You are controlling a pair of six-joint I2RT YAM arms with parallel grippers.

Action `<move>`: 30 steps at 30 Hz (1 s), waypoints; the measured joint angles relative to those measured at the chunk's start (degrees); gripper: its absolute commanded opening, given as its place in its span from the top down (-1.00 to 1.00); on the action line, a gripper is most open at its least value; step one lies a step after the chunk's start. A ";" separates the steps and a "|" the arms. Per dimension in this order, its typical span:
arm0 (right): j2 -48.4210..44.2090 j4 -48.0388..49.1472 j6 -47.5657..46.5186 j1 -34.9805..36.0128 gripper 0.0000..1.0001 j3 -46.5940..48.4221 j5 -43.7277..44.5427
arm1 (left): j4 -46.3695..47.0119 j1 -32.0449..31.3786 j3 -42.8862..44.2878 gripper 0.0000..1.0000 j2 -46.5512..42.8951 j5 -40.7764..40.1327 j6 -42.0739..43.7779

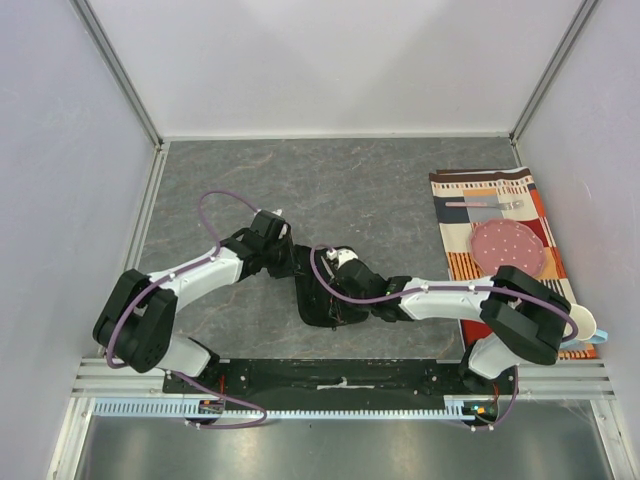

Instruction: Sort the hair-cutting tools

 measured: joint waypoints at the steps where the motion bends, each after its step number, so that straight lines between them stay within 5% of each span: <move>1: -0.15 -0.22 0.02 0.11 1.00 0.00 0.02 | -0.11 -0.04 0.00 0.95 -0.13 -0.09 0.00; 15: -2.73 -7.45 0.07 2.38 1.00 0.04 -5.27 | -1.57 -0.17 0.35 0.95 -0.92 -2.75 0.00; 22: -10.19 -14.86 -1.46 -0.37 1.00 4.00 1.70 | -3.21 -0.13 2.84 0.81 -0.85 -2.82 0.37; 26: -13.77 -15.41 -3.08 -7.26 0.34 4.66 6.99 | -5.01 -0.11 5.18 0.56 -0.79 -2.75 1.73; 30: -13.81 -15.82 -5.01 -15.32 0.29 4.66 12.11 | -6.51 -0.11 7.06 0.39 -0.79 -2.73 3.19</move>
